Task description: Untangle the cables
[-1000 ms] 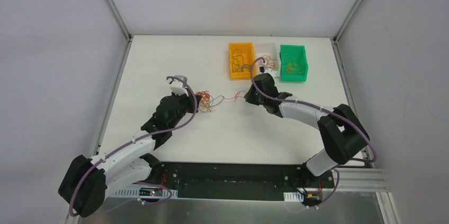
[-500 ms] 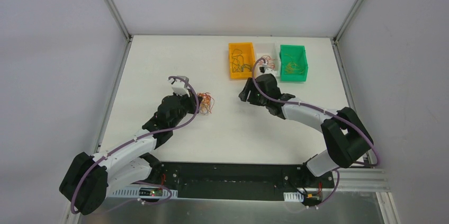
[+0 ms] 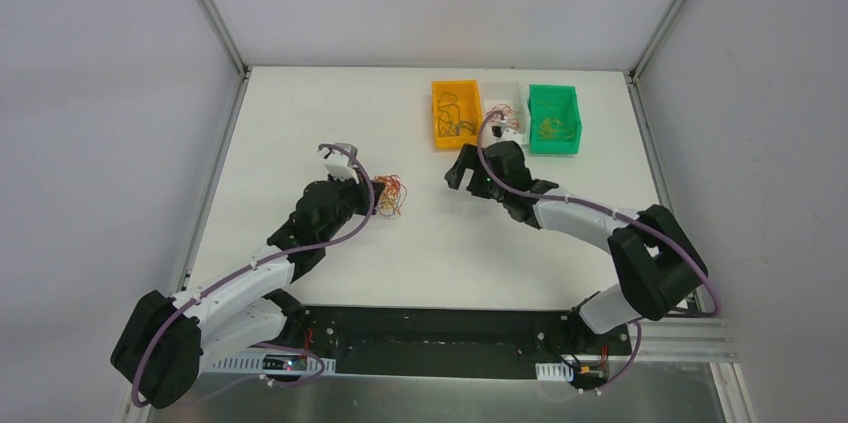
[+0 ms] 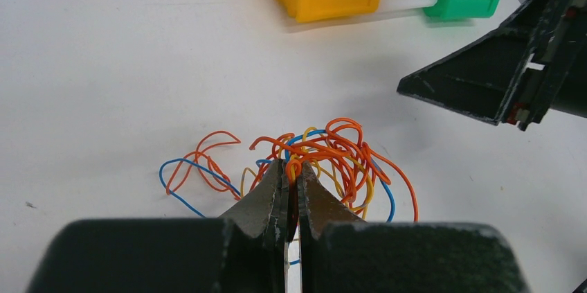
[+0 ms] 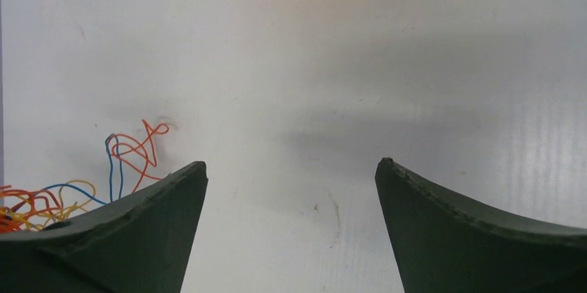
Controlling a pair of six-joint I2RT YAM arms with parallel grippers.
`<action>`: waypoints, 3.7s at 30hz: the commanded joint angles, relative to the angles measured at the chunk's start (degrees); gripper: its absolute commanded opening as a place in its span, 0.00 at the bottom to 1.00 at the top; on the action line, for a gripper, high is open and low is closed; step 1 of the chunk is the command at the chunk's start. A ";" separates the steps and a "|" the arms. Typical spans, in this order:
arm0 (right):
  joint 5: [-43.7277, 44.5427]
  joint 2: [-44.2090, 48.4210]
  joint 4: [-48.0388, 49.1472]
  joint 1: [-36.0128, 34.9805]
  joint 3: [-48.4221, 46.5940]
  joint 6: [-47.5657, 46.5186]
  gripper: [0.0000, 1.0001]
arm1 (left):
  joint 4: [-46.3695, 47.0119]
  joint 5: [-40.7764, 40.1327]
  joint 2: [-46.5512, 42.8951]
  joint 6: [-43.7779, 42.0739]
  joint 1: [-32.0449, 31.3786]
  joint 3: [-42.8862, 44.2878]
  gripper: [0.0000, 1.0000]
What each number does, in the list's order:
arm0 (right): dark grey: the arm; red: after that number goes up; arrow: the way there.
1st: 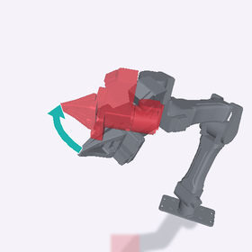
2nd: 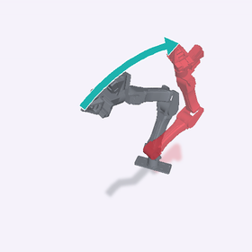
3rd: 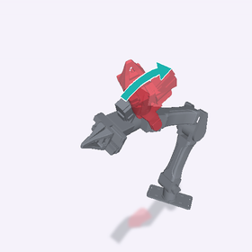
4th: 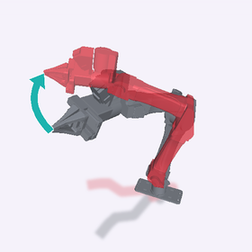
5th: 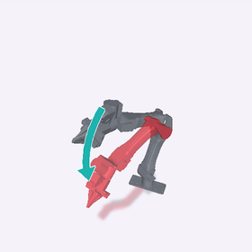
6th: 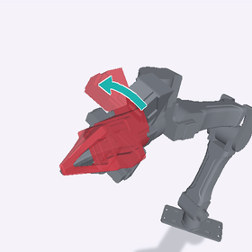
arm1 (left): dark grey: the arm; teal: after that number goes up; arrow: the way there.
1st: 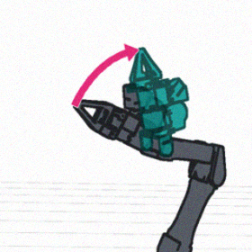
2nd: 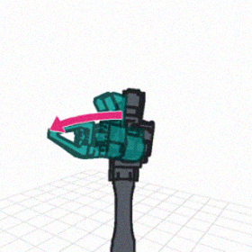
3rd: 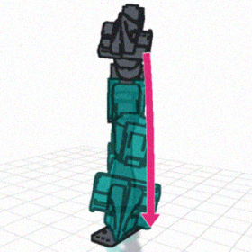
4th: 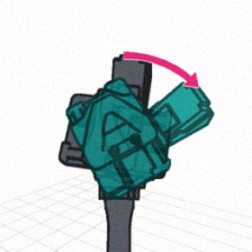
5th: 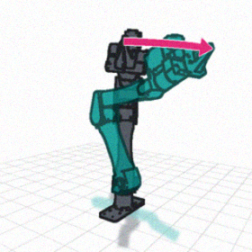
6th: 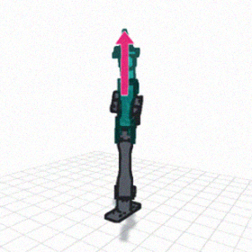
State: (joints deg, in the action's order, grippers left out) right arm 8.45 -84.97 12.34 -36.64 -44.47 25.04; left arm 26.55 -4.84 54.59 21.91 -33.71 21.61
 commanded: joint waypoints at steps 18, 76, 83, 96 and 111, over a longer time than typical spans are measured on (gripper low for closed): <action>-16.96 -11.77 22.26 -8.75 1.31 -0.19 0.81 | -8.08 2.67 -2.85 4.28 -0.04 9.37 0.00; -0.46 15.47 21.33 -6.21 13.18 -10.52 0.00 | -38.72 6.75 -5.66 17.80 0.09 35.51 0.00; 14.41 17.76 9.71 3.44 13.51 1.66 0.00 | -46.13 -16.94 -10.11 12.94 0.05 31.55 0.01; 23.15 23.88 -3.39 13.74 13.75 9.68 0.00 | -50.30 -33.87 -6.69 17.99 0.05 21.70 0.18; 14.76 26.39 -2.69 18.59 14.10 7.48 0.00 | -50.90 -34.68 -6.63 15.14 0.16 19.43 0.17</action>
State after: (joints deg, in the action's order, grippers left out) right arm 24.67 -57.98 8.32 -18.28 -28.67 34.09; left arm -24.69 -39.24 46.78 40.21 -33.69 40.32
